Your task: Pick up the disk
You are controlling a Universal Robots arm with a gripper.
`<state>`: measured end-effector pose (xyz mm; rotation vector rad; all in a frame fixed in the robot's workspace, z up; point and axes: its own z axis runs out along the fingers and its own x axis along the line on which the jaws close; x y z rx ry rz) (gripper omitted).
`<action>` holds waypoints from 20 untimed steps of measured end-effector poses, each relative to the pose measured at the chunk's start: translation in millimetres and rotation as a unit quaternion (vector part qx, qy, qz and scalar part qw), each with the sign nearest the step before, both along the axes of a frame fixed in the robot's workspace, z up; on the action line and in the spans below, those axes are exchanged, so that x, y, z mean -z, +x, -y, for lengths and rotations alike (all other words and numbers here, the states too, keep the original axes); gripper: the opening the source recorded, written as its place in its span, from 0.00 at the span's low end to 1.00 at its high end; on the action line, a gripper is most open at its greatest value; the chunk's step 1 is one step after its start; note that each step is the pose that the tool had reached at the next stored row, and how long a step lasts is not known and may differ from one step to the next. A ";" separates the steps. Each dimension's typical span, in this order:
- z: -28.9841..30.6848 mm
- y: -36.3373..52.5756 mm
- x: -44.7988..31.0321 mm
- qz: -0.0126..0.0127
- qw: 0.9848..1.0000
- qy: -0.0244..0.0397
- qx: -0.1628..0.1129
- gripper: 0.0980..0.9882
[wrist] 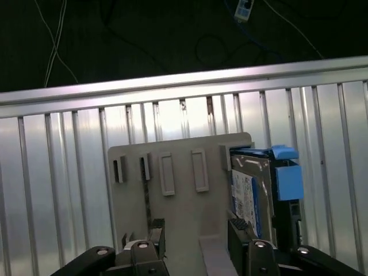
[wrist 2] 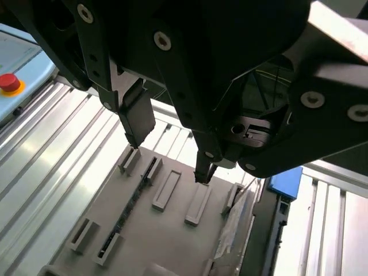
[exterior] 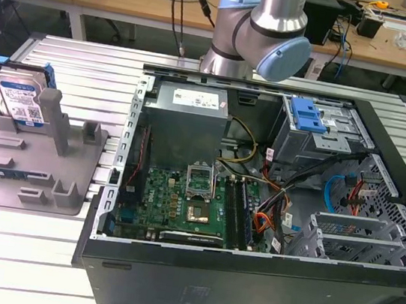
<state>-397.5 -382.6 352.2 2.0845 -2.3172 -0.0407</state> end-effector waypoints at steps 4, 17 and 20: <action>-19.6 -0.4 0.0 0.000 1.000 0.000 -0.001 0.52; -70.6 -4.0 0.3 0.003 1.000 -0.001 -0.006 0.52; -70.6 -6.6 0.6 0.003 1.000 -0.003 -0.011 0.52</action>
